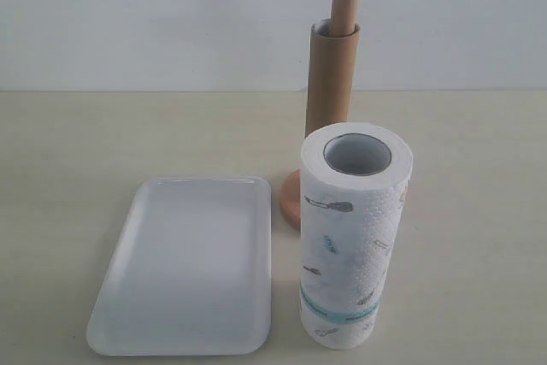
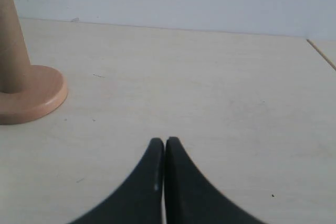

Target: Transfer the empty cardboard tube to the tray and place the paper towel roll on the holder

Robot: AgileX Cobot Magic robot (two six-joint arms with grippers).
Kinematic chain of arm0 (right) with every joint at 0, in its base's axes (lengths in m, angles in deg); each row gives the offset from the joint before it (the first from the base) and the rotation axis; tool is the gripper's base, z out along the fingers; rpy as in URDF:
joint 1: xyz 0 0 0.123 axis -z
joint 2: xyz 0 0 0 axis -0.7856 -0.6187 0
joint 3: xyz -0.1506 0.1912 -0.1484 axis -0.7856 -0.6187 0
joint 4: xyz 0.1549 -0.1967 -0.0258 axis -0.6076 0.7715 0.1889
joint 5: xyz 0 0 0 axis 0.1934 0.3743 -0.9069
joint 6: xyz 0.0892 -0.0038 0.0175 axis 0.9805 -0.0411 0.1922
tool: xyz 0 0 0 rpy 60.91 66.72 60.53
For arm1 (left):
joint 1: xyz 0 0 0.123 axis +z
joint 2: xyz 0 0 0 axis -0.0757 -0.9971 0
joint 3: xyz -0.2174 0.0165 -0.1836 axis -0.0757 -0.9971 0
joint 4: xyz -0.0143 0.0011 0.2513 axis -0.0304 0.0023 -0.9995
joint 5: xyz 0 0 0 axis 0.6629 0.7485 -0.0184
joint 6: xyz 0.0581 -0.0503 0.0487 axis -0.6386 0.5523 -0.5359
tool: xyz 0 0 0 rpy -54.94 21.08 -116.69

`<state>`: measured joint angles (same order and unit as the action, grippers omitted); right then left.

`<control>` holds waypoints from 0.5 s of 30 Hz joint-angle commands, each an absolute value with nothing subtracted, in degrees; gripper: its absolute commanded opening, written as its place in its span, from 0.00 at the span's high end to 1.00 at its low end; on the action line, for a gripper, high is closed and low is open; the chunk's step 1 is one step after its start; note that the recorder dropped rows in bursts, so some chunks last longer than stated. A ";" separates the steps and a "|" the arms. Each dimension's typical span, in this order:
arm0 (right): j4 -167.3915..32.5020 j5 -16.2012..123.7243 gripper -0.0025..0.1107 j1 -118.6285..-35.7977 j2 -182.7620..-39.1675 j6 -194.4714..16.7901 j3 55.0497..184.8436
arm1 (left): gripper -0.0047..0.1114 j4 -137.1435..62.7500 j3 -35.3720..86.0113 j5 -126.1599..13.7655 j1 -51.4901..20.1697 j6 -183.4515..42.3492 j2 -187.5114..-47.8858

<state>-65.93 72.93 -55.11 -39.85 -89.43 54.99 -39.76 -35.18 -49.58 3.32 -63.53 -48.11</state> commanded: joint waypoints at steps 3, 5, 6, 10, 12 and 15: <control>-65.62 72.80 0.98 -54.69 -39.83 -89.41 55.05 | 0.92 -39.40 -35.37 -79.59 3.17 -63.19 -47.89; -65.62 72.80 0.98 -54.69 -39.83 -89.41 55.05 | 0.92 -39.27 -31.88 -78.82 3.17 -63.19 -47.89; -65.62 72.80 0.98 -54.69 -39.83 -89.41 55.05 | 0.92 -39.27 -28.00 -75.91 3.17 -63.19 -49.35; -65.62 72.80 0.98 -54.69 -39.83 -89.41 55.05 | 0.92 -39.27 -17.31 -68.41 3.17 -63.19 -59.55; -65.62 72.80 0.98 -54.69 -39.83 -89.41 55.05 | 0.92 -39.27 -13.23 -64.16 3.17 -63.19 -65.68; -65.62 72.80 0.98 -54.69 -39.83 -89.41 55.05 | 0.92 -39.27 -9.04 -59.11 3.17 -63.19 -76.63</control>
<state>-65.93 72.93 -55.11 -39.85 -89.43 54.99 -39.76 -11.47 -64.40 3.32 -63.53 -69.62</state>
